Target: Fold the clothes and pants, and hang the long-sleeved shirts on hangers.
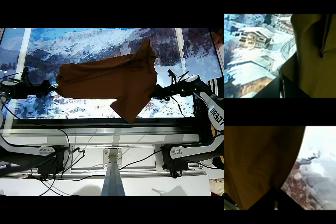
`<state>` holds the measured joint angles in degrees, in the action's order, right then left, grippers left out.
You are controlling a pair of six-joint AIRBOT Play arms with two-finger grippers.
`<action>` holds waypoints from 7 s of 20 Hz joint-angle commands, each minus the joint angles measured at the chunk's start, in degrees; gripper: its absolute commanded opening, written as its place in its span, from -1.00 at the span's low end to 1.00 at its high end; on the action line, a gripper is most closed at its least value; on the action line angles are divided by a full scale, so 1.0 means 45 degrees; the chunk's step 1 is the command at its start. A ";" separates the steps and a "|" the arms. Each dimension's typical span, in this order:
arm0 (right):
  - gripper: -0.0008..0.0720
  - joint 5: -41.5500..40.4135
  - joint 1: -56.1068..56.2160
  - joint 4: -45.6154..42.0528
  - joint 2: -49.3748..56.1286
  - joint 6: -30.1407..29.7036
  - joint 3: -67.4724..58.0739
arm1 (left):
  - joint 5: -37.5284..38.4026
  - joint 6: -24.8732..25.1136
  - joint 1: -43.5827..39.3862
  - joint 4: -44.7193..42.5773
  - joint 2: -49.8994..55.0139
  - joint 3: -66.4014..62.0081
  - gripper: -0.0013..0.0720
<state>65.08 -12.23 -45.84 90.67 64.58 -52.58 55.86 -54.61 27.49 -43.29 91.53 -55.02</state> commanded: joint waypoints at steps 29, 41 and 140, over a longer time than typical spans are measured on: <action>-0.95 -0.3585 0.0267 -0.0301 -1.1827 0.0345 -0.9199 | -0.6441 0.1321 0.0053 0.2973 -1.5110 -0.3152 -0.93; -0.94 -0.0102 0.1729 -0.1122 -0.0219 0.1195 -0.9175 | -0.1496 0.1666 -0.1608 0.1287 -0.2433 -0.3138 -0.93; -0.94 0.0772 -0.1792 0.2574 -0.4673 -0.2817 0.4420 | 0.1681 0.0228 0.1749 -0.1297 -0.4760 0.6630 -0.24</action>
<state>67.72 -20.29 -34.72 69.69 51.83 -32.71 63.02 -56.82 35.38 -51.75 67.94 -25.26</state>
